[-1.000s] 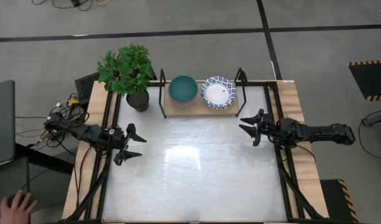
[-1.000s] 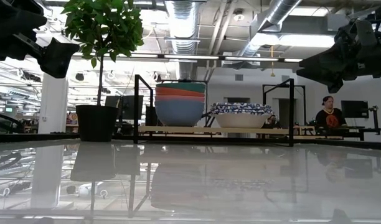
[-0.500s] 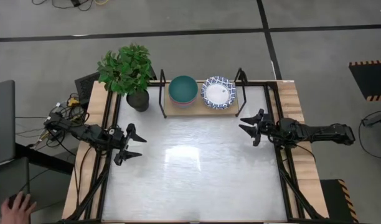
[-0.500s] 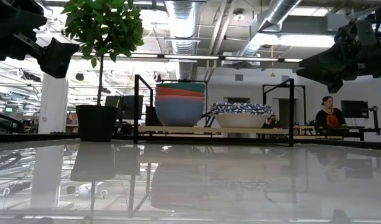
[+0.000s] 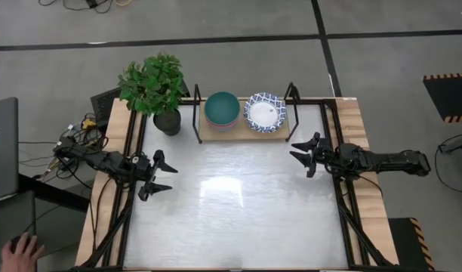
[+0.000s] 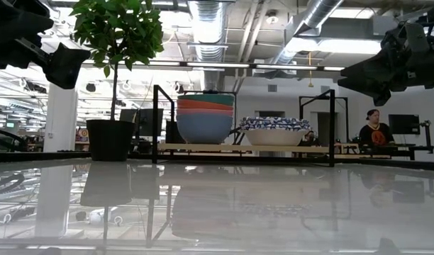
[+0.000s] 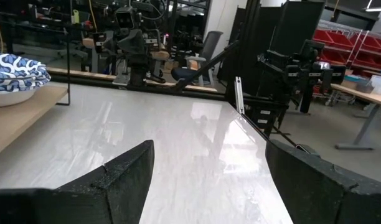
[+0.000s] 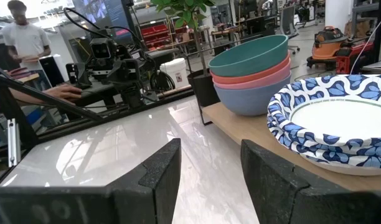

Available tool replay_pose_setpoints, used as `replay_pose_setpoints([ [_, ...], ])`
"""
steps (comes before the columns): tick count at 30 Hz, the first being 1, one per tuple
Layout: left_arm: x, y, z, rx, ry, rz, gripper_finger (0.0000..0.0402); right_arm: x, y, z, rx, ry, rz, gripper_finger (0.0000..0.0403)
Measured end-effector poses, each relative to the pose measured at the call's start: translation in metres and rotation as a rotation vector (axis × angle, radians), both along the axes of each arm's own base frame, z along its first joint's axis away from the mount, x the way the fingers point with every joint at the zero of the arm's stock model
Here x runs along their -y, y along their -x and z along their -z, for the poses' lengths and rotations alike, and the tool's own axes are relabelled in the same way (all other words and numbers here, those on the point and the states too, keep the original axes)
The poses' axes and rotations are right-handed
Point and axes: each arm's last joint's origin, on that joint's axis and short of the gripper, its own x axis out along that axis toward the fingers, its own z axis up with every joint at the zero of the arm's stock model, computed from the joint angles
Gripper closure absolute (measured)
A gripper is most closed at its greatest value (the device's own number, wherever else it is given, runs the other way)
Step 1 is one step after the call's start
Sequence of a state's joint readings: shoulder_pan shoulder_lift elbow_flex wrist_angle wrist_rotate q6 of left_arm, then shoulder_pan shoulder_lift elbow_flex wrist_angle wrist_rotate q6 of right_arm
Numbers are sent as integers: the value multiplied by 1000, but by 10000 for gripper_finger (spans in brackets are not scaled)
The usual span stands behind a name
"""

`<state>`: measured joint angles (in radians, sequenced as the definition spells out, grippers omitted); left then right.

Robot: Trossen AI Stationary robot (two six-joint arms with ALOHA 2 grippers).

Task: Place and stack bowls onto a shelf
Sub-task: Return to Home Position

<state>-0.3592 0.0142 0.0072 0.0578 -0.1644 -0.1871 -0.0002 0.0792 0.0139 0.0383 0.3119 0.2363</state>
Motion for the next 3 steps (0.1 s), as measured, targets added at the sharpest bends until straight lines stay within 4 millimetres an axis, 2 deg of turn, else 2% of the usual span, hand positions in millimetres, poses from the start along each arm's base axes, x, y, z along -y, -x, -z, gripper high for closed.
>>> replay_pose_setpoints([
  [3, 0, 0, 0, 0, 0, 0, 109, 0, 0, 0, 0, 0, 0, 211],
])
